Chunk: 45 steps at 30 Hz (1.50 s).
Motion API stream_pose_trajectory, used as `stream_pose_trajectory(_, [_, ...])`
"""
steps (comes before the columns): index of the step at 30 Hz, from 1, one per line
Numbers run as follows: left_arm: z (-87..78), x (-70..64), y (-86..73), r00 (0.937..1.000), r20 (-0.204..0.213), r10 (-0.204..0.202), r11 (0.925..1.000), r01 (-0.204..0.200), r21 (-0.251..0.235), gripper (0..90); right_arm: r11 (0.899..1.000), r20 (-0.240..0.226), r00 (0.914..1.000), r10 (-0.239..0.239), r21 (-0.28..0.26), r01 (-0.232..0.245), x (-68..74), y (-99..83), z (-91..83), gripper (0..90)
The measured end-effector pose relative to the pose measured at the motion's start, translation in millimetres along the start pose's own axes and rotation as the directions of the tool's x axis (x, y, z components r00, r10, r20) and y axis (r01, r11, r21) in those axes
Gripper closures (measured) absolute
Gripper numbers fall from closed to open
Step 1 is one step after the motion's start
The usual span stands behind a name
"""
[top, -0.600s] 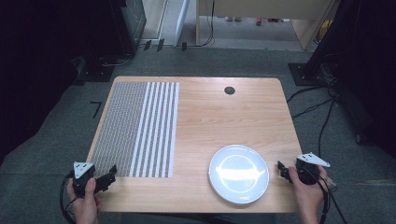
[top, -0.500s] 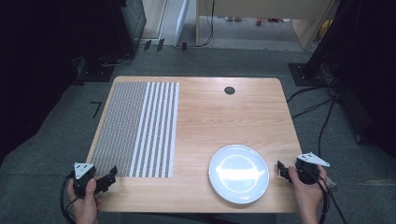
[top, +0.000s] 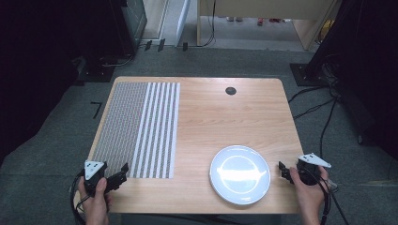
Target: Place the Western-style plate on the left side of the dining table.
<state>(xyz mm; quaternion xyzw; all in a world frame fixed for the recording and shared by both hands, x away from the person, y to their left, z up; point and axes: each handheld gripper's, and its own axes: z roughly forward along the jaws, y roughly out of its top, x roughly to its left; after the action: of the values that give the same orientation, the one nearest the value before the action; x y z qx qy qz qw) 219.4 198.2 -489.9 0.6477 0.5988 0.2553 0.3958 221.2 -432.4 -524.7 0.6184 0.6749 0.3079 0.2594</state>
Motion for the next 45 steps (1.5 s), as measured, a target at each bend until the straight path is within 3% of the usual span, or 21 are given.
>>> stream_pose_trajectory(7, [9.1, -22.4, 10.1, 0.9982, 0.054, 0.024, 0.9996, -0.025, 0.014, 17.8, 1.0, 0.002, 1.0, 0.001, 0.001, -0.001, 0.4, 0.0, 0.3, 16.7])
stream_pose_trajectory(14, [10.6, -32.1, 21.1, 0.9973, 0.056, 0.047, 0.9989, -0.047, -0.002, 17.8, 1.0, 0.01, 0.9999, 0.01, 0.004, -0.01, 0.6, 0.3, 0.9, 14.6])
stream_pose_trajectory(19, [16.4, -33.3, 29.7, 0.9986, 0.047, 0.024, 0.9997, -0.024, -0.01, 17.8, 1.0, 0.011, 0.9999, 0.01, 0.005, -0.01, 0.8, 0.2, 0.9, 14.6])
stream_pose_trajectory(23, [21.3, -38.9, 35.7, 0.9988, 0.036, 0.034, 0.9992, -0.034, -0.021, 17.8, 1.0, 0.027, 0.9994, 0.023, 0.003, -0.023, 2.6, 0.8, 1.7, 14.1])
stream_pose_trajectory(29, [32.0, -49.9, 40.7, 0.9981, 0.059, 0.017, 0.9997, -0.016, -0.018, 17.8, 1.0, 0.032, 0.9992, 0.024, 0.003, -0.024, 3.3, 0.9, 1.7, 14.1])
stream_pose_trajectory(34, [49.4, -77.3, 51.8, 0.9974, 0.065, 0.032, 0.9987, -0.029, -0.041, 17.8, 1.0, 0.028, 0.9995, 0.018, 0.003, -0.018, 3.8, 0.7, 1.4, 14.6])
stream_pose_trajectory(36, [51.8, -81.9, 53.3, 0.9967, 0.072, 0.038, 0.9985, -0.035, -0.043, 17.8, 1.0, 0.027, 0.9995, 0.019, 0.003, -0.019, 3.7, 0.7, 1.4, 14.6])
stream_pose_trajectory(42, [62.8, -112.1, 49.6, 0.989, 0.134, 0.064, 0.9977, -0.06, -0.031, 17.8, 1.0, 0.025, 0.9995, 0.019, 0.003, -0.019, 3.8, 0.5, 1.2, 14.6])
stream_pose_trajectory(45, [65.4, -119.6, 46.3, 0.9848, 0.155, 0.078, 0.9969, -0.075, -0.026, 17.8, 1.0, 0.028, 0.9993, 0.023, 0.003, -0.024, 4.5, 0.4, 1.1, 14.6])
